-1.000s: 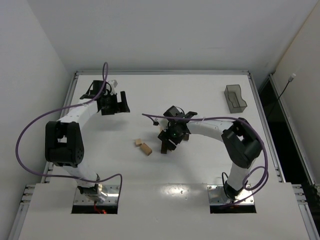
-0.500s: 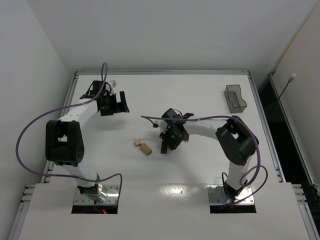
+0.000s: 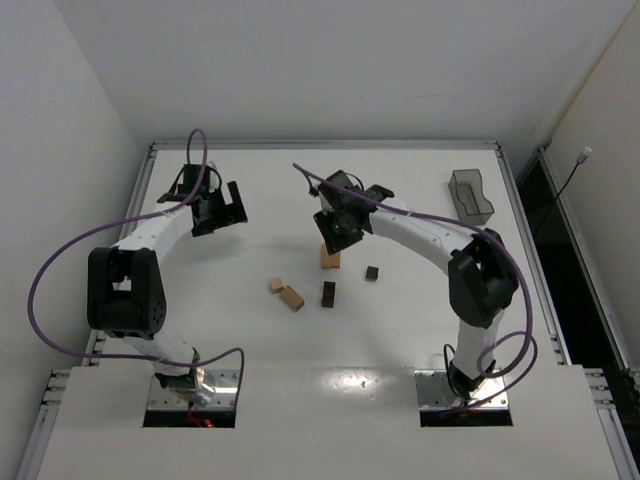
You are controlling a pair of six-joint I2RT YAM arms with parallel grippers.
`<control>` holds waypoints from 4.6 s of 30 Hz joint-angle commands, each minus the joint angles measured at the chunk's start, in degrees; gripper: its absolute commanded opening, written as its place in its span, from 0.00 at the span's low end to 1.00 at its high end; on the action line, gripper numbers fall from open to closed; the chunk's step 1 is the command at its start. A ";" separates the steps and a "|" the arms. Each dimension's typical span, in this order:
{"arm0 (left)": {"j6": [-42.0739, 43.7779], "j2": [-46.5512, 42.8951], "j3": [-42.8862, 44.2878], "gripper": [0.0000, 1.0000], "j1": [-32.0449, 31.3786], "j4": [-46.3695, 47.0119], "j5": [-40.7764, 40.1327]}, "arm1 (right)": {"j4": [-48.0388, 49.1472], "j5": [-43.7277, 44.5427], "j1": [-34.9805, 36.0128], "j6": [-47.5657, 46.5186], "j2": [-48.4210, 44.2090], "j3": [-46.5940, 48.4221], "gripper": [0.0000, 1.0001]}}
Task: Build the wood block tower
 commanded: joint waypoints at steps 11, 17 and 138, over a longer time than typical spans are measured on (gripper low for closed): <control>-9.55 -2.58 0.36 1.00 0.73 -0.56 -16.11 | -9.34 10.82 -0.33 18.61 17.64 19.32 0.00; -8.49 -1.52 0.88 1.00 0.73 -0.56 -14.97 | -9.34 10.30 -1.91 19.14 19.40 19.32 0.00; -1.37 3.49 1.15 1.00 27.97 -0.29 11.48 | 12.80 -29.61 12.94 -48.19 17.63 13.33 0.57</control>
